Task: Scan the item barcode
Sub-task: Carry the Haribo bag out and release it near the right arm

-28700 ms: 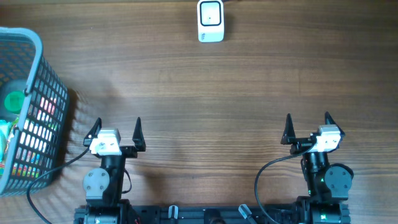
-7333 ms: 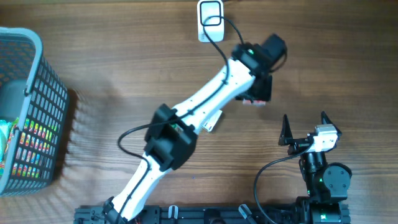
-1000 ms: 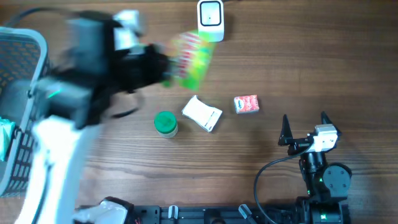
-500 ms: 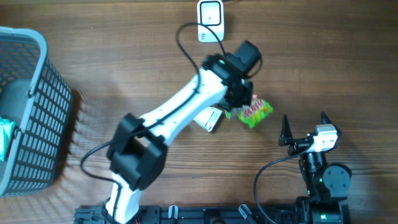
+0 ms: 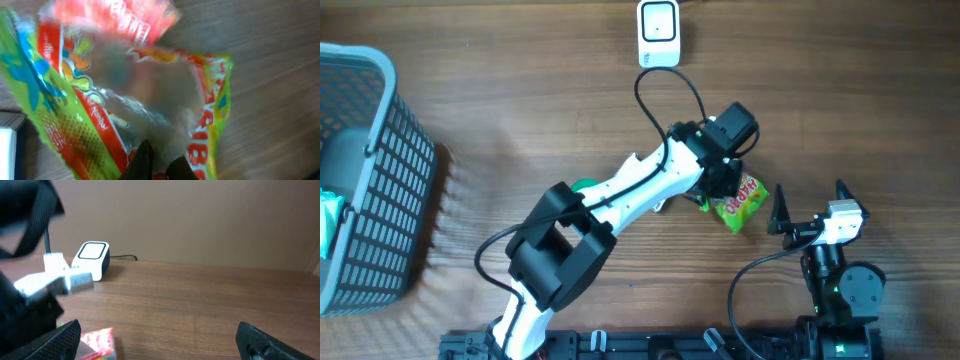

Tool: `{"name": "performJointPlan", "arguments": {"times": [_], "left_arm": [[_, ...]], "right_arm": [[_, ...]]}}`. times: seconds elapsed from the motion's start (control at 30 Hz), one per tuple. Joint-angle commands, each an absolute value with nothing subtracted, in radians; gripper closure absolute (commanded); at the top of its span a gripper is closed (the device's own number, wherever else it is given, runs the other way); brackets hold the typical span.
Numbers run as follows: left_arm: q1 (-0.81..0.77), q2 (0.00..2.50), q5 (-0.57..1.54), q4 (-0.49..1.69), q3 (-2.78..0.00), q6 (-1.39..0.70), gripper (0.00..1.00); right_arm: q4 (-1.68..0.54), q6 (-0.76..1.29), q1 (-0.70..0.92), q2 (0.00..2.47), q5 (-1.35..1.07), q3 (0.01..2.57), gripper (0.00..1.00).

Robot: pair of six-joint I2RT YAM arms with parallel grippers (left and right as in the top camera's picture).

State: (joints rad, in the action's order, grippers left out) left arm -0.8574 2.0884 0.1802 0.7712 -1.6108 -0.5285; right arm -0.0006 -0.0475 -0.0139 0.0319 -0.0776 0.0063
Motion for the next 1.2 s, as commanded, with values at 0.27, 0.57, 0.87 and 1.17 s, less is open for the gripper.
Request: {"name": "performJointPlan", "arguments": {"times": [0.27,0.57,0.87,1.17], "left_arm": [[-0.824,2.074,0.062,0.556,-1.505,-0.54,0.93],[-0.798,1.971,0.043,0.595,-1.532,-0.538,0.0],[-0.51,1.535,-0.047,0.83,-1.56,-0.53,0.0],[0.104,1.114,-0.097,0.897,-1.56,-0.528,0.0]], "right_arm": [[0.002,-0.052,-0.01,0.031,-0.079,0.006,0.01],[0.002,-0.052,-0.01,0.031,-0.079,0.006,0.0],[0.002,-0.052,-0.01,0.031,-0.079,0.006,0.0],[0.002,-0.052,-0.01,0.031,-0.079,0.006,0.0]]}}
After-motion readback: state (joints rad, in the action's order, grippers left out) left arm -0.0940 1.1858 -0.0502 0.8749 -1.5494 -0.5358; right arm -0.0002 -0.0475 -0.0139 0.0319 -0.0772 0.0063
